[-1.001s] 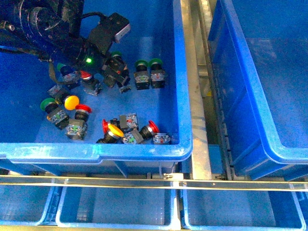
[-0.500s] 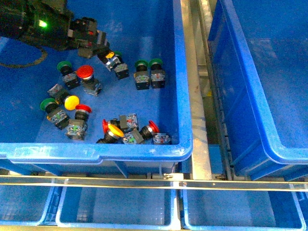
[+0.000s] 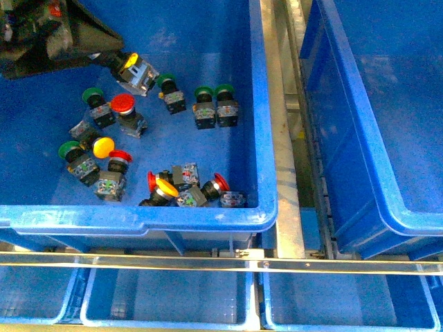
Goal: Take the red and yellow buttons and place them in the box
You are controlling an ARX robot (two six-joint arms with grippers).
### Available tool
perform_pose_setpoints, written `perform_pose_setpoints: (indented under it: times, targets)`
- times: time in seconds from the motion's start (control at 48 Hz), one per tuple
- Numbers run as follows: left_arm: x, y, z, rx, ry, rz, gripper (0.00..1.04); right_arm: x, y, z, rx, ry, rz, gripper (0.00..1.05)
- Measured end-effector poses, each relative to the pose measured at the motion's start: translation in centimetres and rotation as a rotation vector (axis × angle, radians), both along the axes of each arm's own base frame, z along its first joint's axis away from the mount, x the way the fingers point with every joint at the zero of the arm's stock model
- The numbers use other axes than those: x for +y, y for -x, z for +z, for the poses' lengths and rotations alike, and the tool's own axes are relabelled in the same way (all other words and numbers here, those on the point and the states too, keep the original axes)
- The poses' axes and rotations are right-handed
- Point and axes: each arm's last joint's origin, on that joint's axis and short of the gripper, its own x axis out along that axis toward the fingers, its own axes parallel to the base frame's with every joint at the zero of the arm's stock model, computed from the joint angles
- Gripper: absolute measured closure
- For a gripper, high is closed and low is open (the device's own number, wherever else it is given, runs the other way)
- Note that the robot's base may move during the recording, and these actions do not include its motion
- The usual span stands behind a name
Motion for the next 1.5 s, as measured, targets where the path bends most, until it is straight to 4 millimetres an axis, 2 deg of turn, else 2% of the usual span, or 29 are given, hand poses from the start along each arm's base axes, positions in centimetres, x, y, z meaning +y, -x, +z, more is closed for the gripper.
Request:
perform_pose_setpoints:
  times: [0.188,0.459,0.834,1.146,1.501]
  targets:
    - [-0.6,1.4,1.7,0.067,0.148,0.004,0.71,0.0,0.0,0.0,0.0,0.0,0.0,0.07]
    - [-3.7,2.3,2.7,0.17,0.288,-0.025,0.71,0.0,0.0,0.0,0.0,0.0,0.0,0.07]
    - [-11.0,1.6,3.7,0.257,0.396,-0.102,0.71,0.0,0.0,0.0,0.0,0.0,0.0,0.07]
    - [-16.4,2.6,3.7,0.298,0.404,-0.157,0.71,0.0,0.0,0.0,0.0,0.0,0.0,0.07]
    - [-18.9,2.8,2.2,0.342,0.477,-0.11,0.71,0.0,0.0,0.0,0.0,0.0,0.0,0.07]
